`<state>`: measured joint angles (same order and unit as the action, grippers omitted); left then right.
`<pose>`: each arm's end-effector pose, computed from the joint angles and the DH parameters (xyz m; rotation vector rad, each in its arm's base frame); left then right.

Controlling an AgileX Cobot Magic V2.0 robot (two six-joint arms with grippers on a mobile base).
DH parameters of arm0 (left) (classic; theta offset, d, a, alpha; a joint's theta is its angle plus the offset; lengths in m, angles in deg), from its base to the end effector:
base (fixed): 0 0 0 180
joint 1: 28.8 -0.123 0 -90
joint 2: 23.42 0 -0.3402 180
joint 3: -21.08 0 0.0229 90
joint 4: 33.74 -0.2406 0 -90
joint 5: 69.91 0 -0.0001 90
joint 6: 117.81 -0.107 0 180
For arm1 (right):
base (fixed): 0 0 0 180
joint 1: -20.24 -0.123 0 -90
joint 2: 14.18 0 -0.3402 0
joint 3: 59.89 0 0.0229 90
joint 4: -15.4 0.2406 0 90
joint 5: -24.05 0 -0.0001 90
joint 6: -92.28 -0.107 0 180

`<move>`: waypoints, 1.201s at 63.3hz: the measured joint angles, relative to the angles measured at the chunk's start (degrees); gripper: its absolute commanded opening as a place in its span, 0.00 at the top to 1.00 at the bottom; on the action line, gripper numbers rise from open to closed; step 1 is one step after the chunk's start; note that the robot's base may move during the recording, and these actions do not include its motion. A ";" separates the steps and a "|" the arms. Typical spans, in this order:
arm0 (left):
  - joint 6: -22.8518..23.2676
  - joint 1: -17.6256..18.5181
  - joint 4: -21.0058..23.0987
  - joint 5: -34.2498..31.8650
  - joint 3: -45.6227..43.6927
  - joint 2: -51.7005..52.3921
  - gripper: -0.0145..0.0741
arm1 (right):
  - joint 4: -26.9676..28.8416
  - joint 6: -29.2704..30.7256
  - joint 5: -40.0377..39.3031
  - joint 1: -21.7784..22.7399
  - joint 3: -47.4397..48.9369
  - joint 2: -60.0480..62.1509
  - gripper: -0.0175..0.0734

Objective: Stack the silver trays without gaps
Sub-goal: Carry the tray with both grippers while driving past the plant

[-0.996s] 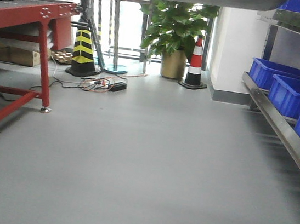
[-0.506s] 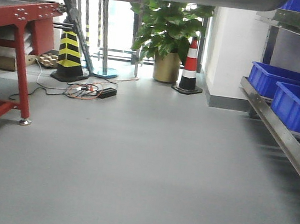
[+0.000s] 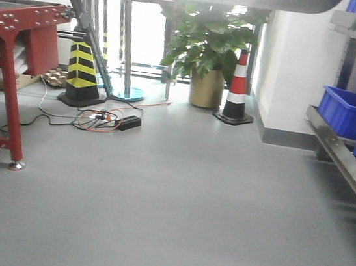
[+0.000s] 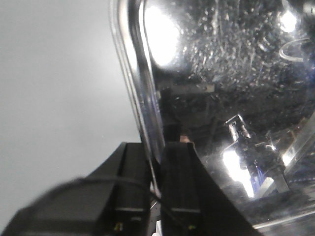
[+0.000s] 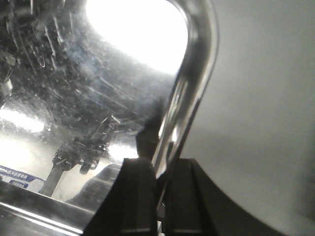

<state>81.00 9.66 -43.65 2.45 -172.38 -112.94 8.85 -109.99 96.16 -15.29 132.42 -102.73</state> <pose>0.2307 -0.1609 0.4536 0.4461 2.5323 -0.1452 0.2310 0.1507 0.4521 -0.3050 2.5759 0.2203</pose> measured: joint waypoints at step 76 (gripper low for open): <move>0.00 0.00 0.47 0.00 0.00 -1.12 0.88 | -0.40 0.11 0.00 0.00 0.00 0.00 0.75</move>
<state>81.00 9.66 -43.19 2.45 -172.38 -114.06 8.46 -109.88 96.16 -15.29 132.42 -102.73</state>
